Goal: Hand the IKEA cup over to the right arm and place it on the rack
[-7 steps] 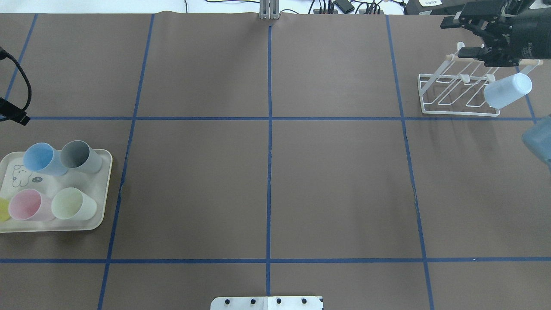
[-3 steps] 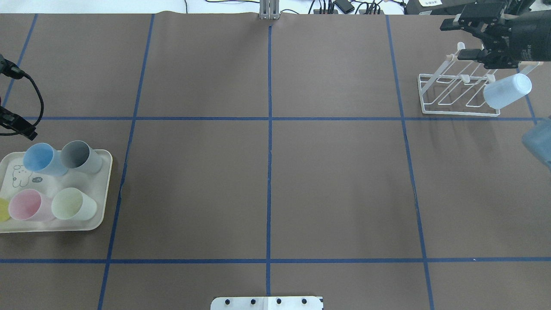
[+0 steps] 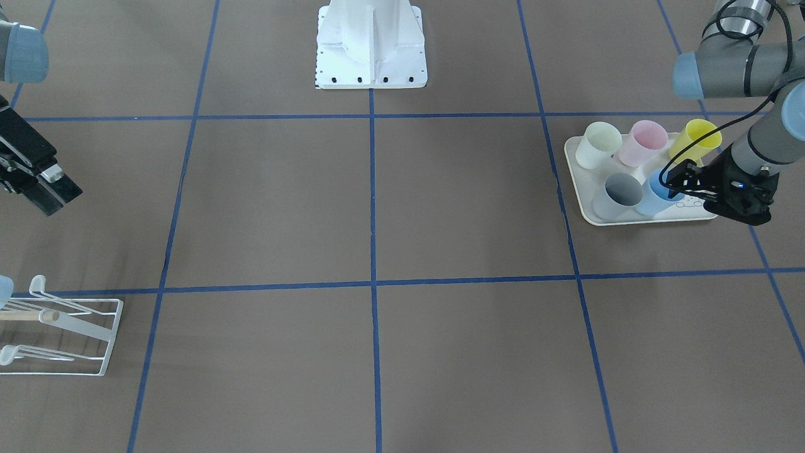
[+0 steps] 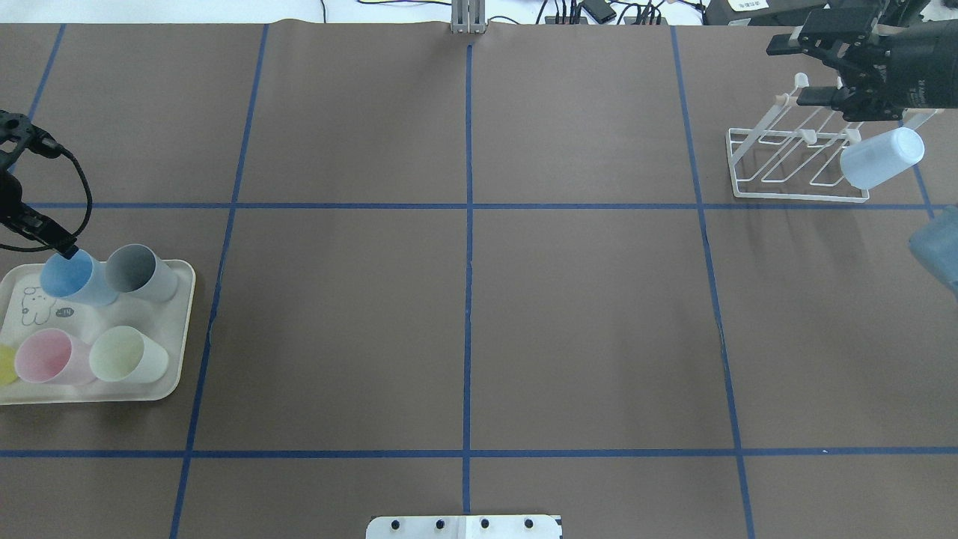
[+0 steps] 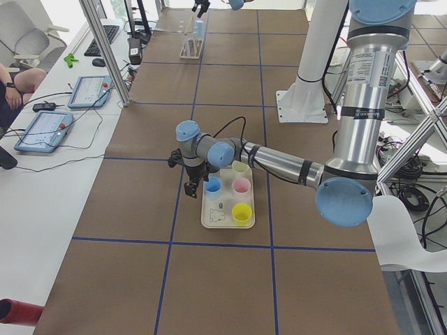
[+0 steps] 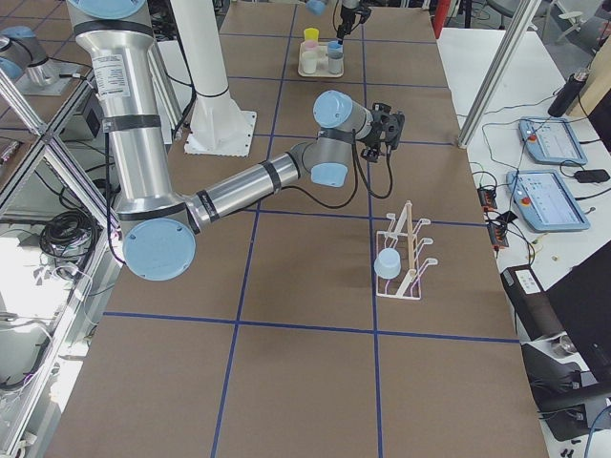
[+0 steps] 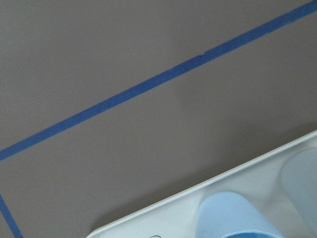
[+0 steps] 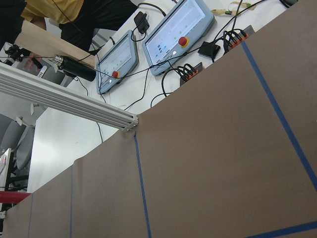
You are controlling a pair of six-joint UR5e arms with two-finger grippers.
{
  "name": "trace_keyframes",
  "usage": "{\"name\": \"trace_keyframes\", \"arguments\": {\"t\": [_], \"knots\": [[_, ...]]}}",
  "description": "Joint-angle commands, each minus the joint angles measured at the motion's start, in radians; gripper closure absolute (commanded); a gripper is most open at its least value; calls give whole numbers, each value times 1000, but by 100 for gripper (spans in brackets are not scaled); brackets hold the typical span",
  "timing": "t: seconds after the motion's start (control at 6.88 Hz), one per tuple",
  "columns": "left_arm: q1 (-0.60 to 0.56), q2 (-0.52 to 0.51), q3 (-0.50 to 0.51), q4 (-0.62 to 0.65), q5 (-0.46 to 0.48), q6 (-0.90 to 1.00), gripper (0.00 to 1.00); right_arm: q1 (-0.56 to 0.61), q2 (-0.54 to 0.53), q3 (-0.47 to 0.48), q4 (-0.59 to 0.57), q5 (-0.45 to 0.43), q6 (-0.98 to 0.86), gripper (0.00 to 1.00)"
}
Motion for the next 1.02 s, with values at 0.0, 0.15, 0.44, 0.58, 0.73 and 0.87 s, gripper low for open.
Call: {"name": "trace_keyframes", "arguments": {"t": [0.0, 0.15, 0.44, 0.58, 0.73, 0.87], "knots": [[1, 10, 3, -2, 1, 4, 0, 0, 1, 0, 0, 0, -4, 0], [2, 21, 2, -2, 1, 3, 0, 0, 1, 0, 0, 0, -6, 0], [4, 23, 6, -1, 0, -4, 0, 0, 1, 0, 0, 0, -9, 0], [7, 23, 8, 1, 1, -4, 1, 2, -1, 2, 0, 0, -9, 0], [16, 23, 8, 2, 0, -5, 1, 2, -2, 3, 0, 0, -9, 0], [28, 23, 8, 1, 0, -7, 1, 2, -7, 18, 0, 0, -8, 0]]}}
